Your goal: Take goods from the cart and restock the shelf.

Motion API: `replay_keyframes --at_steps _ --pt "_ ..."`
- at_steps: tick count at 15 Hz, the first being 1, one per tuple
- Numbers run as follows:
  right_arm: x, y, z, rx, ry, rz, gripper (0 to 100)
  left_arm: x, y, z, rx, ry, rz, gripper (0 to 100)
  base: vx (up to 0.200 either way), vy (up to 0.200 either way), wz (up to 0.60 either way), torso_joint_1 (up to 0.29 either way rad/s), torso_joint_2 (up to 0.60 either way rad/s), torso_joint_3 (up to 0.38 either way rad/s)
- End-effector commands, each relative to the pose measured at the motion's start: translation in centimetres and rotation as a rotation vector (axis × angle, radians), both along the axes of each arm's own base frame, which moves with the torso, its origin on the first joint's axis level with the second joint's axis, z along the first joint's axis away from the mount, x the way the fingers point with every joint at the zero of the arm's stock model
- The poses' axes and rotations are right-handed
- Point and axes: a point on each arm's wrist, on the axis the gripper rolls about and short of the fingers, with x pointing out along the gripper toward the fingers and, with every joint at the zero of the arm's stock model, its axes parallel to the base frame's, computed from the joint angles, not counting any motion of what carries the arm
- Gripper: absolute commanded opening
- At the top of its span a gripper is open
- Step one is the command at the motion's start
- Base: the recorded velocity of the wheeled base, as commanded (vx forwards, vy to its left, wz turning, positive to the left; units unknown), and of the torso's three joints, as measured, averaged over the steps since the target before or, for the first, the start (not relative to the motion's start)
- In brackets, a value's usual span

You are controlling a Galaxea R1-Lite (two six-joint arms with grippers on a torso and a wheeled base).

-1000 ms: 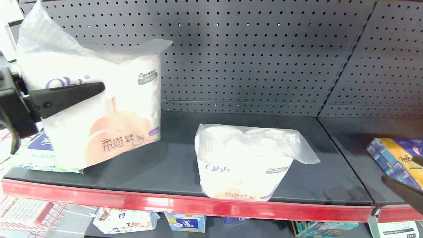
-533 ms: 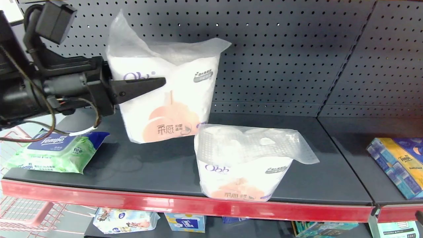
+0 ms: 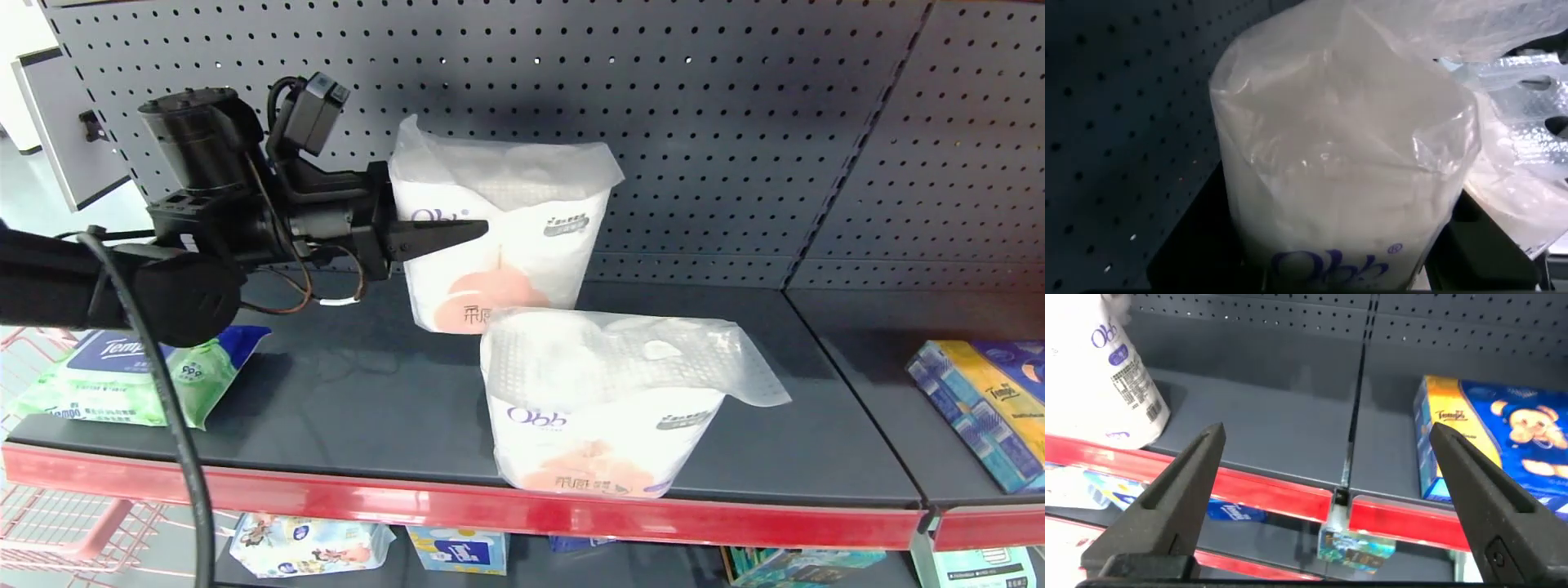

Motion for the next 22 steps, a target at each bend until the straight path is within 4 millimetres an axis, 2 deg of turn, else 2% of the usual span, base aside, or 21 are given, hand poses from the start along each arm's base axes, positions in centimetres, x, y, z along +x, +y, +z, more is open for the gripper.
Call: replay_keyframes --at_steps 1,3,5,9,12,14,22 --pt "0.1 0.0 0.1 -0.004 0.003 0.004 100 1.8 -1.4 -1.5 0.010 0.030 -0.056 0 0.000 0.000 0.00 0.000 0.00 0.000" --pt "0.2 0.0 0.1 -0.006 0.007 0.004 100 2.6 -2.3 -2.2 0.011 0.048 -0.072 0 0.000 0.000 0.00 0.000 0.00 0.000" --pt "0.1 0.0 0.1 -0.007 0.001 -0.001 100 4.2 -3.5 -4.0 0.007 0.045 -0.086 0 0.000 0.000 0.00 0.000 0.00 0.000" --pt "0.2 0.0 0.2 -0.008 0.002 -0.001 100 5.3 -4.2 -5.7 -0.022 0.089 -0.091 0 0.000 0.000 0.00 0.000 0.00 0.000" --pt "0.5 0.0 0.2 -0.007 0.018 0.001 100 6.4 -4.6 -8.0 -0.053 0.112 -0.107 0 0.000 0.000 0.00 0.000 0.00 0.000" --pt "0.7 0.0 0.3 -0.007 0.027 0.001 100 6.6 -4.6 -8.1 -0.072 0.159 -0.131 0 0.000 0.000 0.00 0.000 0.00 0.000" --pt "0.7 0.0 0.3 -0.008 0.027 -0.004 100 7.7 -5.3 -9.0 -0.032 0.109 -0.253 0 0.000 0.000 0.00 0.000 0.00 0.000"
